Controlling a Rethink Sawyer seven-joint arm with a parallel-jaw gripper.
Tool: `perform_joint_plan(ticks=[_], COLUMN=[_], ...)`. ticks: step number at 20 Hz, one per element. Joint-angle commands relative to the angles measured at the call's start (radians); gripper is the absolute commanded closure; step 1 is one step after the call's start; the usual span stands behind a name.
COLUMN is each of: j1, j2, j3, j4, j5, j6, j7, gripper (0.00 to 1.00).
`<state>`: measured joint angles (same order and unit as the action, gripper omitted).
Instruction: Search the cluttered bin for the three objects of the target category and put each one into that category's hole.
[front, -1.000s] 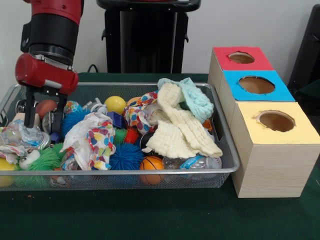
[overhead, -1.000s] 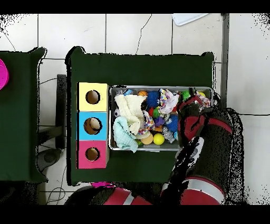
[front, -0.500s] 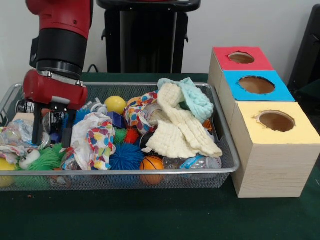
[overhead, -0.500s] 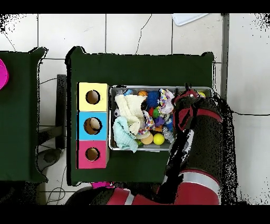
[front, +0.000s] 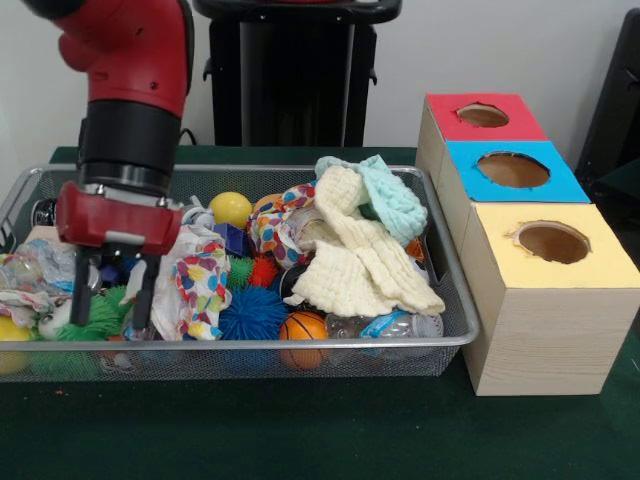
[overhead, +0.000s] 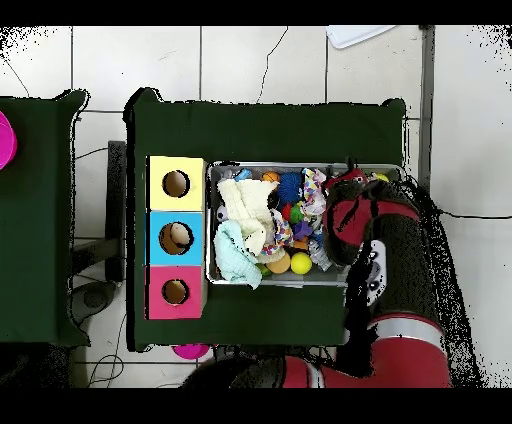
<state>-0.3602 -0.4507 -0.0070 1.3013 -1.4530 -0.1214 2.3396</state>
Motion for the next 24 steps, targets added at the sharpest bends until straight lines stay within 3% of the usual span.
perform_joint_plan(ticks=[1, 3, 5, 9, 17, 24], j1=[-0.255, -0.303, -0.316, -0.335, -0.325, -0.353], j2=[-0.01, 0.003, 0.017, 0.044, 0.069, 0.095], j3=[0.406, 0.453, 0.457, 0.456, 0.426, 0.459], j4=[0.146, 0.141, 0.129, 0.12, 0.116, 0.122], j5=[0.136, 0.19, 0.219, 0.281, 0.328, 0.392], j6=[0.283, 0.325, 0.348, 0.412, 0.472, 0.561], j7=[-0.23, -0.32, -0.348, -0.363, -0.354, -0.416], gripper=[0.0, 0.0, 0.0, 0.0, 0.0, 0.0])
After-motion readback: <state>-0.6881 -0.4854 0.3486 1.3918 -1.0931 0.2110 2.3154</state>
